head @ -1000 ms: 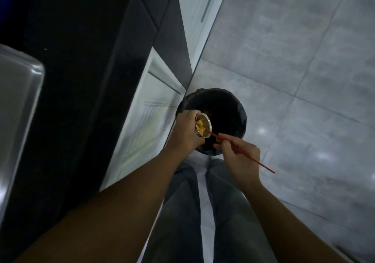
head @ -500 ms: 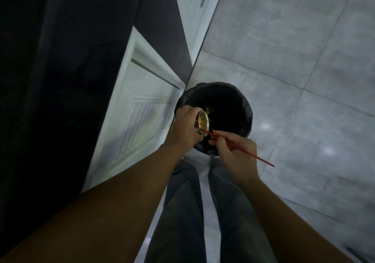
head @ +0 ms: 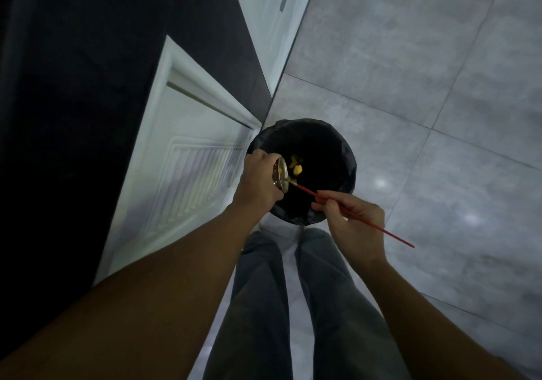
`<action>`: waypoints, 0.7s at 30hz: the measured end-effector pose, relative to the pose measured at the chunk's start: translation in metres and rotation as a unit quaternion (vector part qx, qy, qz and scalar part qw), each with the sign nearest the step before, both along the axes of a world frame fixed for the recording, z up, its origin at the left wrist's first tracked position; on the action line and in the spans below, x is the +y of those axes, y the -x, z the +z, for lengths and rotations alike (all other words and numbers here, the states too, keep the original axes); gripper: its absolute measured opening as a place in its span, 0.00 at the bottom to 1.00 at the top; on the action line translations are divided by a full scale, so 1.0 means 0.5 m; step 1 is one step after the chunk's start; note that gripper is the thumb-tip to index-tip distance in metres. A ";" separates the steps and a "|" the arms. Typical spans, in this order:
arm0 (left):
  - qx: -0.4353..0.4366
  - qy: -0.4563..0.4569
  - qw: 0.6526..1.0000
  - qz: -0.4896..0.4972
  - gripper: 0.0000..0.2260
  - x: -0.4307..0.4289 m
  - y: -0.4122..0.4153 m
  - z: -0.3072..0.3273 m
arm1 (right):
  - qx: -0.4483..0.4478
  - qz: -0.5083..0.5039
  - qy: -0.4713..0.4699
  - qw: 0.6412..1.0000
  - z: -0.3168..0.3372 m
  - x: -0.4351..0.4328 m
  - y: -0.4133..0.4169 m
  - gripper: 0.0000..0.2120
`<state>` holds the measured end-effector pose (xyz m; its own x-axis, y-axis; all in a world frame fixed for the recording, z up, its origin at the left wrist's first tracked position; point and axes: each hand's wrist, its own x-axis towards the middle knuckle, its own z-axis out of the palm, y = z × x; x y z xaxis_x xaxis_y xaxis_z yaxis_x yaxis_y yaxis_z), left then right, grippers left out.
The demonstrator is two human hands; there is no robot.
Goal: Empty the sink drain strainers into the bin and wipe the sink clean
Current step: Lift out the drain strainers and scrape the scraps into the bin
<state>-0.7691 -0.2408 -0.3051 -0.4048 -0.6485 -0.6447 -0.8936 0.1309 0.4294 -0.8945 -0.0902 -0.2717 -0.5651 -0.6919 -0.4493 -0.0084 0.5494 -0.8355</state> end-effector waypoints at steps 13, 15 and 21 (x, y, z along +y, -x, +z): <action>0.006 0.014 1.000 0.006 0.32 0.027 0.012 0.013 | -0.007 0.039 -0.011 0.999 -0.020 0.007 0.005 0.11; 0.004 0.016 1.000 0.010 0.33 0.029 0.007 0.013 | 0.002 0.028 -0.006 1.000 -0.015 0.018 0.008 0.11; 0.022 0.001 1.000 -0.020 0.34 0.037 0.013 0.022 | -0.031 0.062 0.005 0.998 -0.007 0.014 -0.008 0.11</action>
<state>-0.7755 -0.2221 -0.2940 -0.4590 -0.6322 -0.6243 -0.8675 0.1672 0.4685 -0.8906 -0.0834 -0.2752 -0.4462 -0.7595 -0.4733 -0.0251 0.5393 -0.8417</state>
